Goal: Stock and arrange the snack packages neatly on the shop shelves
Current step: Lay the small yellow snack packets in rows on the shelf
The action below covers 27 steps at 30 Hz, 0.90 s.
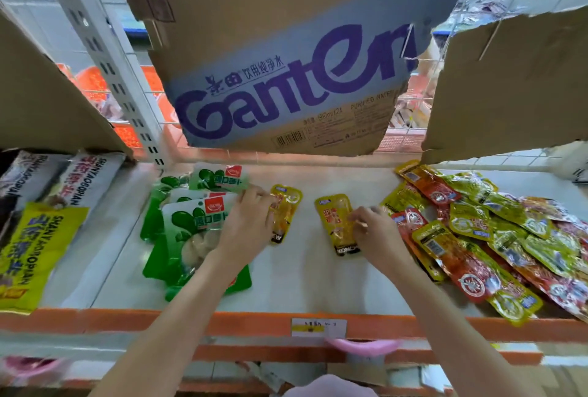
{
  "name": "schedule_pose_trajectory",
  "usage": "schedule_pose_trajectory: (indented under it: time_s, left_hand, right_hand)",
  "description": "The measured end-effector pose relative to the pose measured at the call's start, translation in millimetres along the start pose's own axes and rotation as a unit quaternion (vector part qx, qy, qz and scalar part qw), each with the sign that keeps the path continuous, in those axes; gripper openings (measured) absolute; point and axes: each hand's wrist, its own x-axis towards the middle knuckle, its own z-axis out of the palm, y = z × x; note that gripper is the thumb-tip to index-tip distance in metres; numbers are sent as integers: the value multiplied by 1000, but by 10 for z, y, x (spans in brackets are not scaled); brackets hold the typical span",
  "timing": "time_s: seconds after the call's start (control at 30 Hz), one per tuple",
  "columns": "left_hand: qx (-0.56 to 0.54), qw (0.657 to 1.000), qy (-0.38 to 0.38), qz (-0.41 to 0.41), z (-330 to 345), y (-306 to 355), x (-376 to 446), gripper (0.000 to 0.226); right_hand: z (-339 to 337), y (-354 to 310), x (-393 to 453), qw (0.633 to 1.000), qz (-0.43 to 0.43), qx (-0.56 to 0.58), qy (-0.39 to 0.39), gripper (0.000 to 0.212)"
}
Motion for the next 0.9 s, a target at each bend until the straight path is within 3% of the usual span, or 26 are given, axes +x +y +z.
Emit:
schedule_pose_trajectory:
  time_s: [0.07, 0.17, 0.37, 0.53, 0.7, 0.9]
  left_hand:
    - [-30, 998, -17, 45, 35, 8, -59, 30]
    - [10, 993, -62, 99, 139, -37, -104, 39]
    - [101, 982, -100, 123, 226, -111, -46, 50]
    - [70, 991, -95, 66, 283, -95, -1, 55]
    - [31, 992, -104, 62, 277, -114, 4, 57]
    - [34, 993, -101, 58, 282, -96, 10, 57]
  right_hand:
    - [139, -13, -40, 996, -39, -81, -22, 26]
    - [274, -41, -101, 978, -51, -193, -54, 42]
    - [433, -196, -48, 980, -56, -188, -43, 53]
    - [569, -374, 98, 969, -73, -233, -23, 51]
    - [630, -497, 279, 941, -83, -318, -84, 38]
    - [643, -449, 375, 947, -103, -292, -79, 38]
